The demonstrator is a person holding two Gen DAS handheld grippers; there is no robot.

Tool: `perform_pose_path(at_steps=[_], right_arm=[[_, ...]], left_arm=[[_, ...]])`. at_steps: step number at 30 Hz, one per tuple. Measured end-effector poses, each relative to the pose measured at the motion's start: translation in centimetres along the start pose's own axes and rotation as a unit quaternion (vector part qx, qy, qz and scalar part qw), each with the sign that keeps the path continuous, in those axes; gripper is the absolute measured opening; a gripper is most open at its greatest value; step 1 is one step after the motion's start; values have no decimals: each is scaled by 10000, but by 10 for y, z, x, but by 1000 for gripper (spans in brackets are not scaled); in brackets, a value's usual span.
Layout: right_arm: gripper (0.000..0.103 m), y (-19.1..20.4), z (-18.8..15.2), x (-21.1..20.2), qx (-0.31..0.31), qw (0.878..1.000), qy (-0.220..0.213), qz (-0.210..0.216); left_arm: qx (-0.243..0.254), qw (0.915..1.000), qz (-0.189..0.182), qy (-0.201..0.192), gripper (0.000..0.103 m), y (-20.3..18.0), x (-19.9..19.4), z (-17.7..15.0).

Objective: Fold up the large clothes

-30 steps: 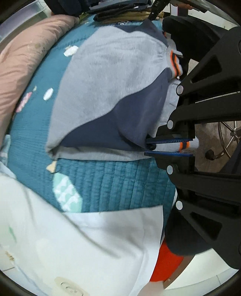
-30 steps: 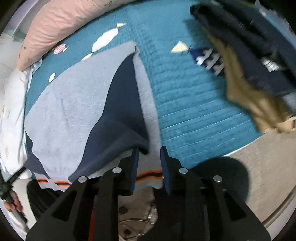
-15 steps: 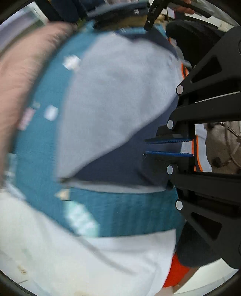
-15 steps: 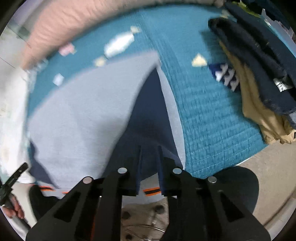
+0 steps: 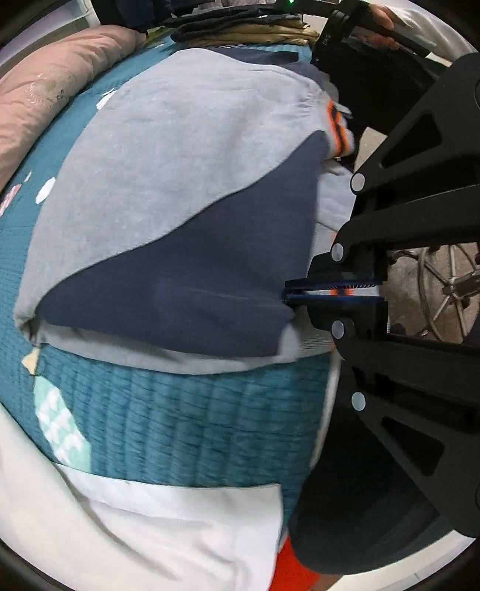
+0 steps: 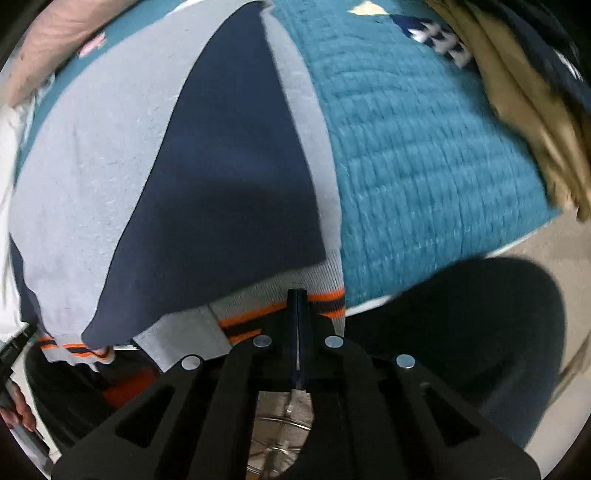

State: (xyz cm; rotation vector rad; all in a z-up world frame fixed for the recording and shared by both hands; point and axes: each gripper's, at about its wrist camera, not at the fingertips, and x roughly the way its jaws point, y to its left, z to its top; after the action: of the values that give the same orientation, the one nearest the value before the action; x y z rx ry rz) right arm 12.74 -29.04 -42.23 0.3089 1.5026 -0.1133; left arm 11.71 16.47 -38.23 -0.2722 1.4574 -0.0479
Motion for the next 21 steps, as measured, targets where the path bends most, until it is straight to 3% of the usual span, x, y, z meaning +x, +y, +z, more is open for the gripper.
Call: perform_pose_path(at_steps=[3,8,13,15,16,17,19,21], right_arm=[[3,-8,0,-23,306,9979,-137,558],[3,23,11,-59,-99,9949,-567,830],[3,81,9,-45,-653,9935,-507,786],[3,98,-1,-22,-834,9934,-296,727],[0,102,-3,-7,-875,9947,-124,533],[0,102,-5,14,-910,9952,-63,354],[0,99,-6,15,-807,9956,-138,448],[0,94,-6,4,-686,9964,-2,501]], left_arm=[[200,9996,-100,-189,5,-8,-22,-3],[545,9962,-473,-490,5,-46,-44,8],[866,9941,-574,-308,5,-96,-18,11],[889,9944,-567,-16,5,-104,10,7],[840,9954,-429,145,4,-103,25,4],[781,9959,-447,67,4,-100,34,0],[713,9959,-552,-39,4,-95,30,-3],[624,9960,-632,126,4,-91,21,-2]])
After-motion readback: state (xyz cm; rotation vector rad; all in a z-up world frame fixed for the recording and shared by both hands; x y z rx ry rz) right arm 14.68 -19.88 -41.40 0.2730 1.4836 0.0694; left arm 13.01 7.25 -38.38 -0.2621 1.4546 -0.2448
